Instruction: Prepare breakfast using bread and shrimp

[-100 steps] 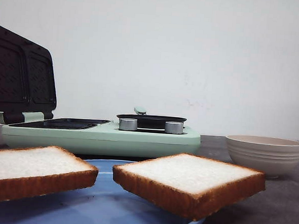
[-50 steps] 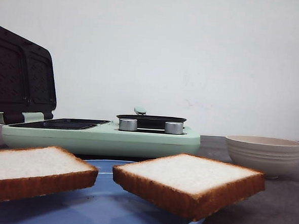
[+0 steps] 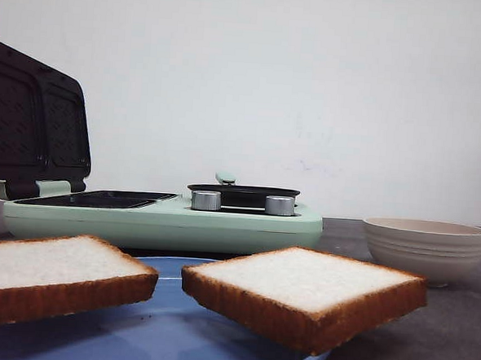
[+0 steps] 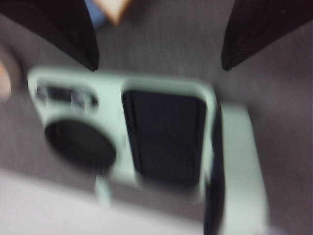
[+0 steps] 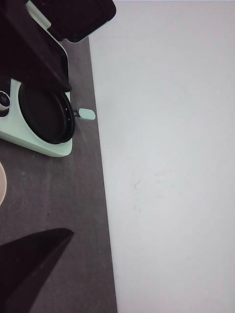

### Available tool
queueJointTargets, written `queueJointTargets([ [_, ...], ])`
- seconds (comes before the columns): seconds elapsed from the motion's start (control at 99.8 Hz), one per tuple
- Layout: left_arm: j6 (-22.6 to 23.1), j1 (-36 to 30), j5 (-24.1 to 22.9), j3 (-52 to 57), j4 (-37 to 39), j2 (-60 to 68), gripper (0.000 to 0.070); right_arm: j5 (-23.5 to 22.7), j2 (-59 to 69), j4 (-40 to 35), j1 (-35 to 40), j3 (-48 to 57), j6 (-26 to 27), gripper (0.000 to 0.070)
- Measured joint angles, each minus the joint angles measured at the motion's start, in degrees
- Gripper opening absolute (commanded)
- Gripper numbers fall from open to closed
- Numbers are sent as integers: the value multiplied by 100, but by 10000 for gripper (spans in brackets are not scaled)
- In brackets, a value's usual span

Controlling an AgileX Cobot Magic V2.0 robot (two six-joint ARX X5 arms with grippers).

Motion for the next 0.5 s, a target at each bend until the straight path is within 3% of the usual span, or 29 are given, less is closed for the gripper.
queueJointTargets([
  [0.261,-48,0,1320,-4,-553,1207,440,0,0,-120,363,0,-20,561],
  [0.501,527,7,1637,-4,-1064,2247,440,0,0,-275,697,0,-122,561],
])
